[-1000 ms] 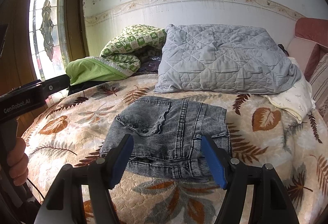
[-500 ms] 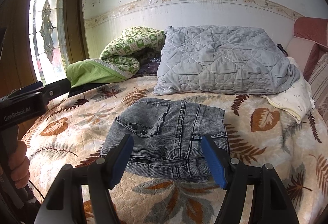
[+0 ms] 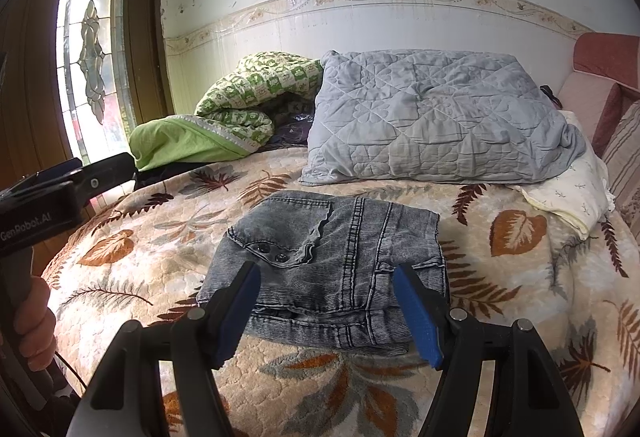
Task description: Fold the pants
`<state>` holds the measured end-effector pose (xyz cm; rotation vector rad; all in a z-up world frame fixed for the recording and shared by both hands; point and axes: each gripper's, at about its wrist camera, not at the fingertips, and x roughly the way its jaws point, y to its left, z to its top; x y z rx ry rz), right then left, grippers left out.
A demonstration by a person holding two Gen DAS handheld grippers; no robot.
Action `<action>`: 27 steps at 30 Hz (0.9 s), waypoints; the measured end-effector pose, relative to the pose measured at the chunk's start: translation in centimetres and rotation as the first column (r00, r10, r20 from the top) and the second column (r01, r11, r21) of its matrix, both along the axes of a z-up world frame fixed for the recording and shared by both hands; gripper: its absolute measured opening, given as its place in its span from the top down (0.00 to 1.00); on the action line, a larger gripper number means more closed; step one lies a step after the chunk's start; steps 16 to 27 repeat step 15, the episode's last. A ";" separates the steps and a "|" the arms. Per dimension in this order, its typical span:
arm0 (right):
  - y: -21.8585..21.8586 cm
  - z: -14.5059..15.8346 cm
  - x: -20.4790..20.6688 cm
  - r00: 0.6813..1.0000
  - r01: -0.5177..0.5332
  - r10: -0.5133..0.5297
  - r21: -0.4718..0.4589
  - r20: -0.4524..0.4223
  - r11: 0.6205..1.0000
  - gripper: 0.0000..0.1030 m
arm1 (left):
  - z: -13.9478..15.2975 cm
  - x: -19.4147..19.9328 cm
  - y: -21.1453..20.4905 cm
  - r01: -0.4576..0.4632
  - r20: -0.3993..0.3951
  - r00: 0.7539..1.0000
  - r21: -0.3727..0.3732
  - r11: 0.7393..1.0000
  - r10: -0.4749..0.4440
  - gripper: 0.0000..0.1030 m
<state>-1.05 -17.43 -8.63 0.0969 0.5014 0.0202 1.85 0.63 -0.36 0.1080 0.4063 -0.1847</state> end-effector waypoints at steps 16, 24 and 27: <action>0.8 -0.2 0.5 1.000 -0.014 0.014 0.000 -0.010 1.000 0.30 | 0.1 0.7 1.0 0.016 -0.038 0.999 -0.036 0.999 -0.017 0.02; 0.8 -0.2 0.5 1.000 -0.014 0.014 0.000 -0.010 1.000 0.30 | 0.1 0.7 1.0 0.016 -0.038 0.999 -0.036 0.999 -0.017 0.02; 0.8 -0.2 0.5 1.000 -0.014 0.014 0.000 -0.010 1.000 0.30 | 0.1 0.7 1.0 0.016 -0.038 0.999 -0.036 0.999 -0.017 0.02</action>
